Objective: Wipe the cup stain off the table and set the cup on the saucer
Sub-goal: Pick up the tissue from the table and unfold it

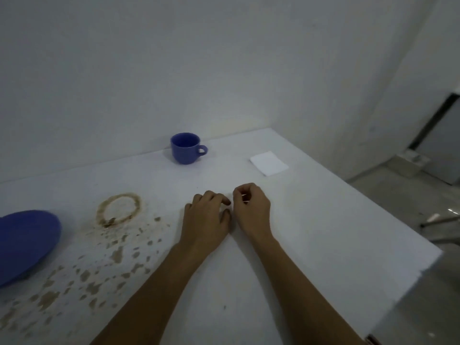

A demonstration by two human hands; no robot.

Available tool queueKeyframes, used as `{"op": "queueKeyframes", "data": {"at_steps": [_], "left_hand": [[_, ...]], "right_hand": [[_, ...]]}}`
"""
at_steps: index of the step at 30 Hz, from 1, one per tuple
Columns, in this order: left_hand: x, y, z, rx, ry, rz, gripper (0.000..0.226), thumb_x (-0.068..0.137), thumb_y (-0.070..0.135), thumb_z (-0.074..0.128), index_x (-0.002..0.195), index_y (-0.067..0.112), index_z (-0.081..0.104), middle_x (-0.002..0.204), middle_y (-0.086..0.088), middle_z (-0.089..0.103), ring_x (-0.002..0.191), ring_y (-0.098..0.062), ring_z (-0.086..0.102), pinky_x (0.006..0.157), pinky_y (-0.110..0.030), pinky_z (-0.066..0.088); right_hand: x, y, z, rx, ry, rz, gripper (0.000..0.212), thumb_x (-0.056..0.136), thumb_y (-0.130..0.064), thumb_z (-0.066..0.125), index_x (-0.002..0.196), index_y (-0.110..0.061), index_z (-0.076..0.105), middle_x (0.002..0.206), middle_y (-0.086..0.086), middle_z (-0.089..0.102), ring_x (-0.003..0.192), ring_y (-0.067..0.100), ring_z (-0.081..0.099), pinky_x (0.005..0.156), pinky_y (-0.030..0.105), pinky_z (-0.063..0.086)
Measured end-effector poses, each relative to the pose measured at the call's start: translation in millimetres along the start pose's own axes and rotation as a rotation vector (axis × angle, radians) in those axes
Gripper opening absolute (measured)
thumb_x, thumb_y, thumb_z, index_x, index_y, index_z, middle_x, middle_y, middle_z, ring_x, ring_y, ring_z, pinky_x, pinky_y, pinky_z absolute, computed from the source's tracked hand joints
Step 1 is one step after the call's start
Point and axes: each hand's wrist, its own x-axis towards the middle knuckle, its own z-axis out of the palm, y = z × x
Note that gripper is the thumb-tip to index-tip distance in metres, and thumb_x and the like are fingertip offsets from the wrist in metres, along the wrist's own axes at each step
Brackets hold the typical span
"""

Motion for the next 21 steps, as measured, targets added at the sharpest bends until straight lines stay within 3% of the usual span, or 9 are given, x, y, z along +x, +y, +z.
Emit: {"op": "queueKeyframes", "data": {"at_steps": [4, 6, 10, 13, 18, 21], "left_hand": [[-0.8, 9.2, 20.3, 0.037, -0.012, 0.006, 0.024, 0.092, 0.033, 0.051, 0.111, 0.024, 0.064, 0.119, 0.001, 0.062, 0.107, -0.02, 0.052, 0.091, -0.035, 0.036], [-2.3, 8.1, 24.2, 0.05, 0.001, 0.013, 0.024, 0.092, 0.031, 0.051, 0.111, 0.023, 0.063, 0.118, 0.001, 0.062, 0.106, -0.019, 0.052, 0.091, -0.034, 0.036], [-4.6, 9.6, 26.1, 0.082, 0.04, 0.047, 0.021, 0.09, 0.027, 0.054, 0.107, 0.022, 0.065, 0.111, -0.001, 0.064, 0.099, -0.02, 0.055, 0.086, -0.035, 0.039], [-3.1, 11.5, 26.3, 0.09, 0.044, 0.042, 0.019, 0.089, 0.026, 0.053, 0.105, 0.022, 0.065, 0.11, 0.0, 0.064, 0.097, -0.019, 0.055, 0.085, -0.036, 0.041], [-0.8, 10.2, 28.0, 0.098, 0.065, 0.058, 0.018, 0.088, 0.026, 0.053, 0.101, 0.023, 0.064, 0.106, 0.002, 0.064, 0.094, -0.018, 0.055, 0.082, -0.035, 0.041], [0.3, 9.5, 28.4, 0.098, 0.06, 0.057, 0.018, 0.088, 0.027, 0.051, 0.101, 0.024, 0.063, 0.107, 0.002, 0.064, 0.095, -0.017, 0.054, 0.083, -0.036, 0.043]], "right_hand": [[11.1, 15.6, -21.7, -0.034, 0.033, 0.015, 0.007, 0.087, -0.015, 0.056, 0.088, -0.013, 0.062, 0.094, 0.003, 0.064, 0.082, 0.012, 0.059, 0.067, 0.007, 0.042], [27.6, 22.7, -30.0, -0.071, 0.049, 0.018, 0.01, 0.086, -0.017, 0.058, 0.094, -0.013, 0.062, 0.101, 0.005, 0.062, 0.091, 0.017, 0.06, 0.077, 0.018, 0.048], [75.7, 34.4, -41.7, -0.367, 0.05, 0.026, 0.038, 0.086, -0.025, 0.061, 0.12, -0.012, 0.054, 0.128, 0.013, 0.047, 0.117, 0.029, 0.045, 0.094, 0.037, 0.044], [103.9, 42.7, -45.7, -0.594, -0.008, 0.027, 0.049, 0.089, -0.033, 0.056, 0.132, -0.012, 0.047, 0.139, 0.012, 0.04, 0.124, 0.032, 0.039, 0.096, 0.045, 0.045], [117.7, 48.7, -40.4, -0.718, -0.025, -0.023, 0.031, 0.092, -0.034, 0.049, 0.111, -0.018, 0.066, 0.114, 0.008, 0.06, 0.111, 0.031, 0.046, 0.086, 0.046, 0.044], [116.1, 48.5, -37.6, -0.747, -0.024, -0.062, 0.026, 0.094, -0.029, 0.048, 0.106, -0.019, 0.069, 0.108, 0.007, 0.063, 0.104, 0.031, 0.049, 0.082, 0.044, 0.043]]}}
